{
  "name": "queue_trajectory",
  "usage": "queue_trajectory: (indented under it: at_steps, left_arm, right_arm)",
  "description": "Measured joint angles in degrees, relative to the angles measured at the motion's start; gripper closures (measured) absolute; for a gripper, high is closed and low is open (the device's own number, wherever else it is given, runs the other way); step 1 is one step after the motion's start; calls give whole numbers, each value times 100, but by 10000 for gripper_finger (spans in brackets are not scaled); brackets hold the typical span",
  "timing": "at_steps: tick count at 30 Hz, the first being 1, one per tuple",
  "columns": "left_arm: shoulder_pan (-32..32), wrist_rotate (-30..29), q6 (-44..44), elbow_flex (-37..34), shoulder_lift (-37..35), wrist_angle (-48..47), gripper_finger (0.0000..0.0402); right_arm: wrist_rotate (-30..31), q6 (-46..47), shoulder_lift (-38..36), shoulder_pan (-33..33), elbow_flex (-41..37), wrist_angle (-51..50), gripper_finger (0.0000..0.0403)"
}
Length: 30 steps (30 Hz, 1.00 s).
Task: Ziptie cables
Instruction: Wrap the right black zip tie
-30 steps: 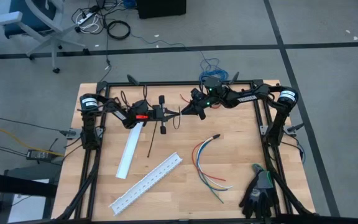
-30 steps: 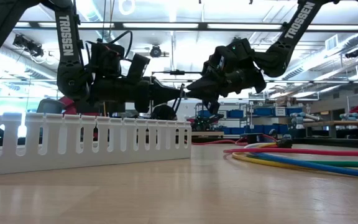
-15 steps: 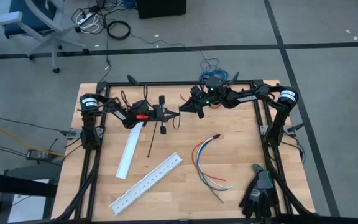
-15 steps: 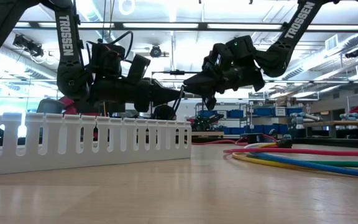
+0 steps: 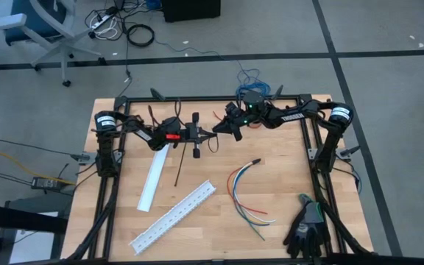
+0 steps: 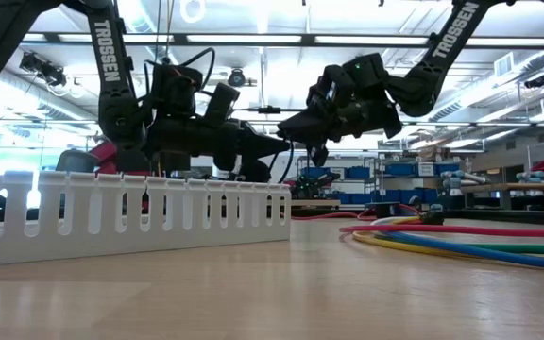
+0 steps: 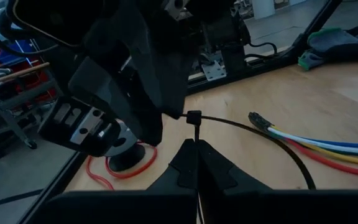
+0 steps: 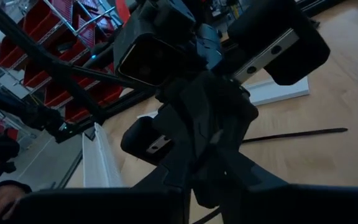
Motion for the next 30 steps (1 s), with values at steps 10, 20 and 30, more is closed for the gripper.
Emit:
queue_trajectory:
  at_steps: [10, 20, 30]
  left_arm:
    - [-2, 57, 2, -2, 2, -11, 401]
    - [-158, 227, -9, -2, 2, -259, 401]
    - [-184, -23, -64, -2, 2, -554, 401]
  right_arm:
    - [4, -217, -2, -60, 0, 0, 402]
    - [704, -323, -2, -242, -1, -4, 403]
    - [710, -310, -2, -291, -2, -21, 403]
